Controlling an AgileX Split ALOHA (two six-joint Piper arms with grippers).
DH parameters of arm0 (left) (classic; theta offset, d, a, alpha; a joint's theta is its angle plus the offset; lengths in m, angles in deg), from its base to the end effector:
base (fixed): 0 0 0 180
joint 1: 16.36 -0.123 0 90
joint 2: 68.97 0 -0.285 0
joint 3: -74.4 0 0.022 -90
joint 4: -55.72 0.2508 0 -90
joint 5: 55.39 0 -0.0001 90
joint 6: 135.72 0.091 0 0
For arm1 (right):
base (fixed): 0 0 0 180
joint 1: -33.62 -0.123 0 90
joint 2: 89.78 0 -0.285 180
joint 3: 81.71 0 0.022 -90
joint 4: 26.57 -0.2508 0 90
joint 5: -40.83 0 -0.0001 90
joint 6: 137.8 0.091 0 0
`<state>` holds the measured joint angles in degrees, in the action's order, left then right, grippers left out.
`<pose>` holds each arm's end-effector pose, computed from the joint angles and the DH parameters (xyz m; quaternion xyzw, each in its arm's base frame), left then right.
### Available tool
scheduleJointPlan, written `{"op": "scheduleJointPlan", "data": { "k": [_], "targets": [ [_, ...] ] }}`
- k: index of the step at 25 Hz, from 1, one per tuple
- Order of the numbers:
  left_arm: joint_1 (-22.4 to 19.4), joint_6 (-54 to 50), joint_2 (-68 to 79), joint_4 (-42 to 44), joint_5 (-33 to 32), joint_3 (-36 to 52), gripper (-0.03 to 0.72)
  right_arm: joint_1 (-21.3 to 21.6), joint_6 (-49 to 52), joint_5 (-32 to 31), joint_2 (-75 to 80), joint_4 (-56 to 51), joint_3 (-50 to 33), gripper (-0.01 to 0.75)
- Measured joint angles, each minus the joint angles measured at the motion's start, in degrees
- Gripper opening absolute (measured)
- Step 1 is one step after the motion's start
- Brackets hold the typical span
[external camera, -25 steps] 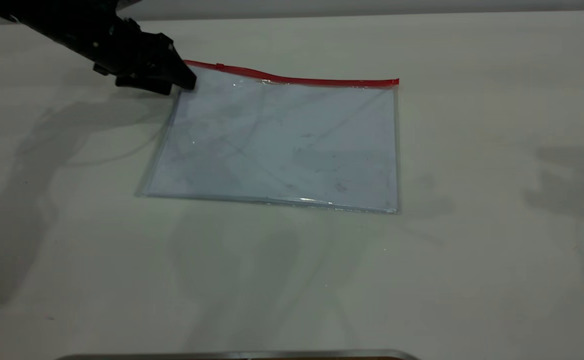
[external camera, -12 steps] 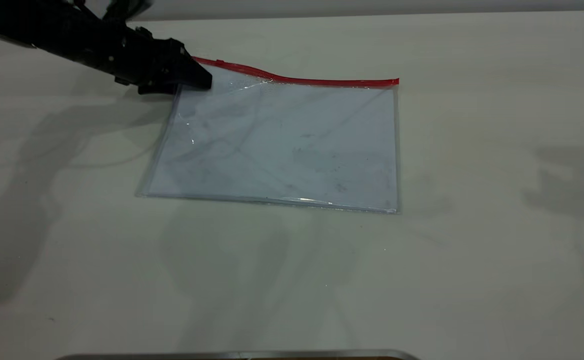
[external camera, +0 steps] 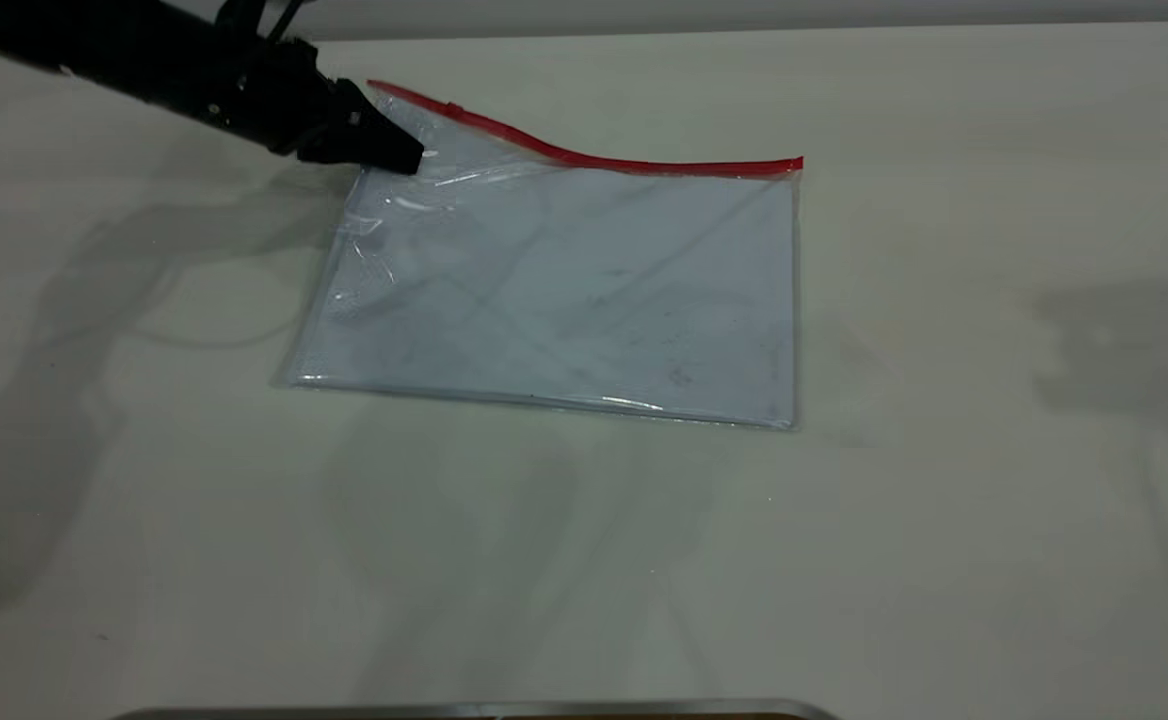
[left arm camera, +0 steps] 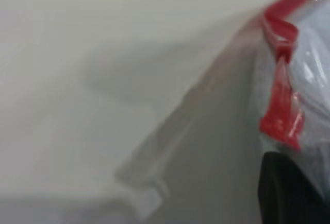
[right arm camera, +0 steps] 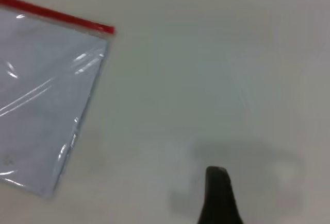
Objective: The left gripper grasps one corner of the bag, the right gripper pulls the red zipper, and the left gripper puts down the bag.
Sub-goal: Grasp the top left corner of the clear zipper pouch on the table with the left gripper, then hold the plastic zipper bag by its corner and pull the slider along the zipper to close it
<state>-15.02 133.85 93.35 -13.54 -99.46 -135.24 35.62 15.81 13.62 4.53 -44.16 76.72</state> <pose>0.5021 -0.0710 -0.0051 0.3078 0.8599 -0.2757 0.2998 0.3123 0.0017 0.2464 -0.0936 0.9388 0.0293 0.3301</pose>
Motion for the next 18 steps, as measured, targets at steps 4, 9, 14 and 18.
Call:
{"op": "scheduleJointPlan", "data": {
  "k": [4,9,14,18],
  "targets": [
    [0.62,6.05,0.0,7.85,-8.01,-5.6,0.053,-4.5,-8.22,4.96,5.39,-6.35,1.39,0.579],
    [3.56,14.45,0.0,14.96,-17.68,-12.23,0.053,-9.23,-15.13,5.05,14.96,-13.27,6.57,0.579],
    [7.42,17.75,0.0,21.57,-21.65,-17.08,0.053,-13.18,-21.5,3.02,24.13,-17.56,12.76,0.579],
    [10.0,18.99,0.0,23.55,-22.02,-19.45,0.053,-15.96,-28.49,-0.35,29.67,-21.81,17.27,0.579]
  ]
}}
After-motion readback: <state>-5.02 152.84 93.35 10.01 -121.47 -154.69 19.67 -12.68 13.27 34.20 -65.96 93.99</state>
